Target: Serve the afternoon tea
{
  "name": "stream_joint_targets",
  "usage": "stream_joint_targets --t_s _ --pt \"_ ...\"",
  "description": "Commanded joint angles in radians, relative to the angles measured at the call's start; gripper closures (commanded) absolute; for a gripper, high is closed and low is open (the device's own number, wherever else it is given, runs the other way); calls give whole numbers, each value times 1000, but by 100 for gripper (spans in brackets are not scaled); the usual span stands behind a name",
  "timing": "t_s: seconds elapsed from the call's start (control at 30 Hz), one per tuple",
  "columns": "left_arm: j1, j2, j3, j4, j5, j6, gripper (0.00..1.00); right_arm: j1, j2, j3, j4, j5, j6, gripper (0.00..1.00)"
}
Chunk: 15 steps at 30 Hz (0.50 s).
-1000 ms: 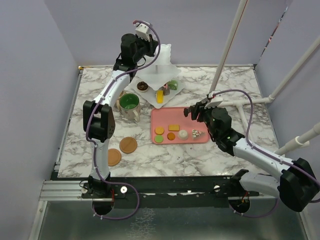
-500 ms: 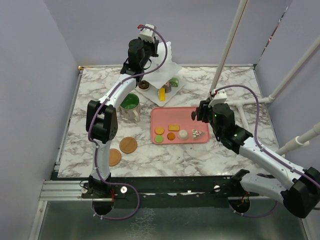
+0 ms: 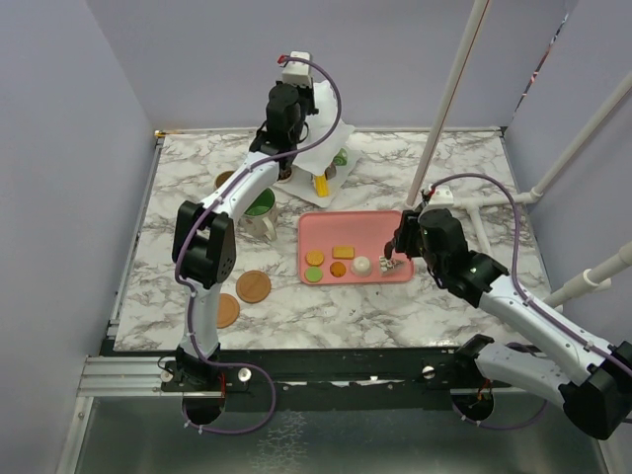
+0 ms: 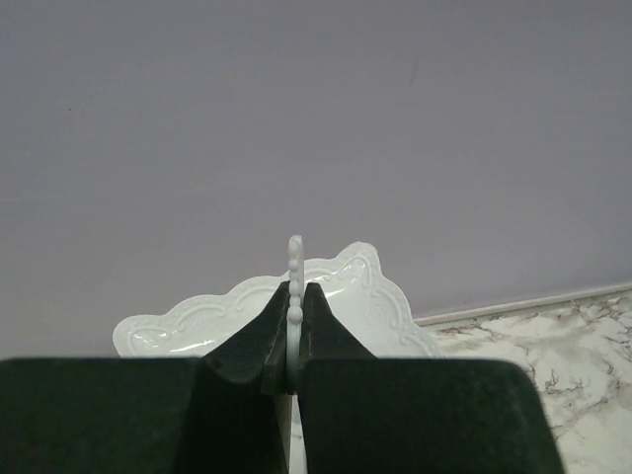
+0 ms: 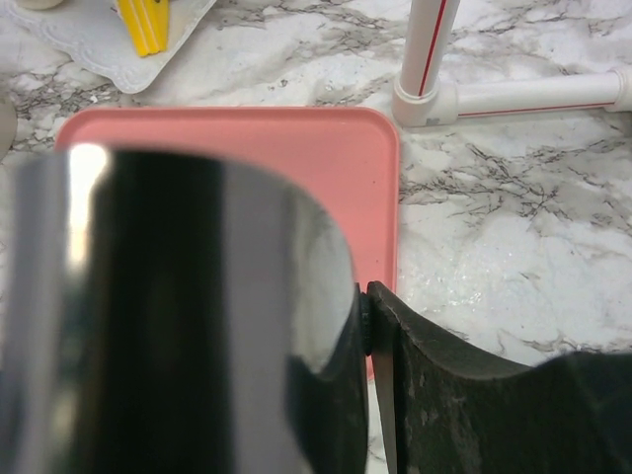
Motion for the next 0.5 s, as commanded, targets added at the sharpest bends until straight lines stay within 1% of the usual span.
stream_joint_targets --t_s 0.0,0.1,0.17,0.27,0.4,0.47 --pt "-5 -73 -13 16 -94 -22 95 6 -26 -48 31 -24 33 45" --pt "-5 -80 -23 11 -78 -23 89 6 -38 -93 99 -21 9 45" --pt "-4 -86 -27 11 -55 -21 83 6 -49 -121 139 -13 0 45" --pt "-5 -94 -29 10 -38 -22 72 6 -59 -155 185 -3 -1 45" --pt "-4 -103 -31 9 -34 -20 51 7 -40 -158 190 -2 18 45" --pt "-4 -108 -34 8 -28 -10 45 9 -32 -157 184 -1 27 45"
